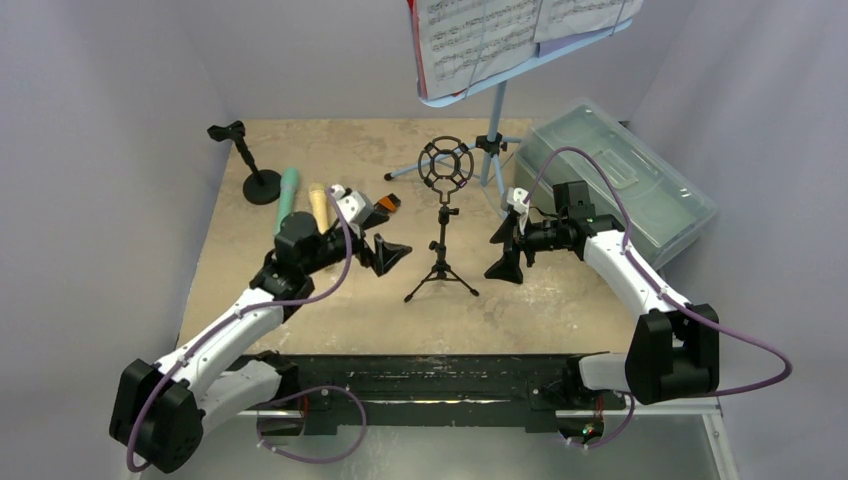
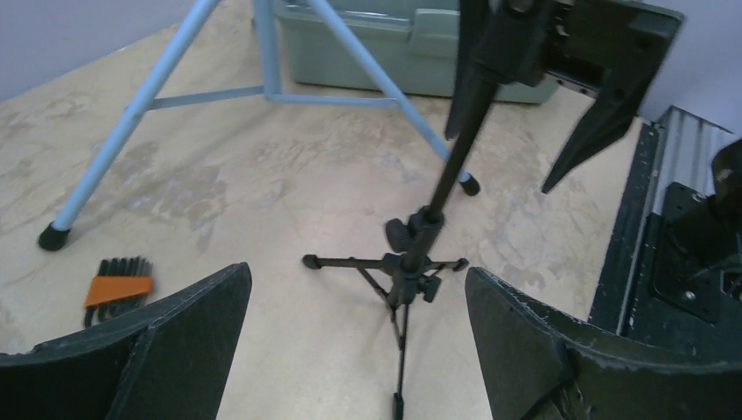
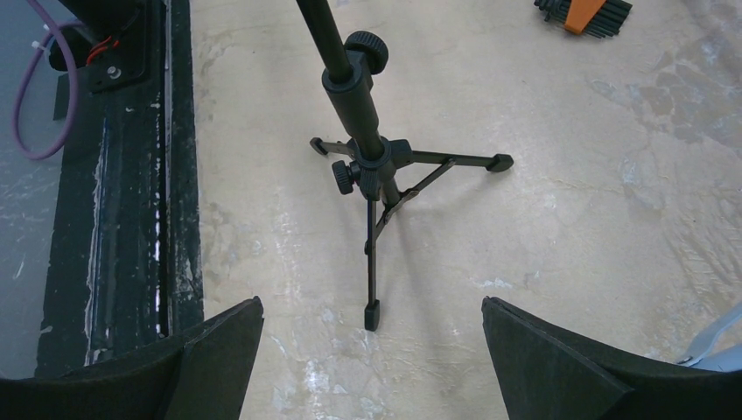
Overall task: Pack up the instrument practice props
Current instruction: Pick up the microphone at the center of the board.
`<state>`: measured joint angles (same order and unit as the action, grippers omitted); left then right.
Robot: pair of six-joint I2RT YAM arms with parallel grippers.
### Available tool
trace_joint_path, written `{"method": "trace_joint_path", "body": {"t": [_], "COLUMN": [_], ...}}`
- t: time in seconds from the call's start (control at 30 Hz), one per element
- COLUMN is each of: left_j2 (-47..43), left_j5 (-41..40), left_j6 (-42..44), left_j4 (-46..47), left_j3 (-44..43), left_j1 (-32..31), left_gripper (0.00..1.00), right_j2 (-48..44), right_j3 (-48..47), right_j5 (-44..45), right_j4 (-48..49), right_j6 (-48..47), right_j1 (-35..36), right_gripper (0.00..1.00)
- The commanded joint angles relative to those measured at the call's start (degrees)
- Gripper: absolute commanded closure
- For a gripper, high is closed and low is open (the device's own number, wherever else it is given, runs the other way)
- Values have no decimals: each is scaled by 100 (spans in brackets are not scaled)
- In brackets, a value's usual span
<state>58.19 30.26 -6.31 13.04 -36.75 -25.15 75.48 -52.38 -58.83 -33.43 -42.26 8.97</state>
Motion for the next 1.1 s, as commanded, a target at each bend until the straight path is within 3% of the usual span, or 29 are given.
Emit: {"method": "trace_joint_path", "body": {"t": [0.0, 0.23, 0.43, 0.83, 1.07], "left_j2": [-260, -23, 87, 1252, 1821], "left_j5": [-119, -763, -1032, -303, 5], "left_j6": [19, 242, 683, 1457, 1321], "left_j4": [1881, 2603, 2898, 3037, 3080], "left_j3": [854, 1287, 1258, 296, -117], "left_j1": [-639, -1341, -1531, -1531, -1533], "left_gripper": [9, 10, 10, 14, 30], "right_j2": [-77, -61, -42, -42, -42], "right_j3": [-172, -158, -150, -150, -158], "right_j5": [-6, -6, 0, -14, -50], "right_j4": [-67, -47, -49, -58, -91], "right_j6": [-142, -160, -168, -186, -217], "right_j1": [-10, -12, -10, -11, -10], "right_gripper": [1, 1, 1, 1, 1]}}
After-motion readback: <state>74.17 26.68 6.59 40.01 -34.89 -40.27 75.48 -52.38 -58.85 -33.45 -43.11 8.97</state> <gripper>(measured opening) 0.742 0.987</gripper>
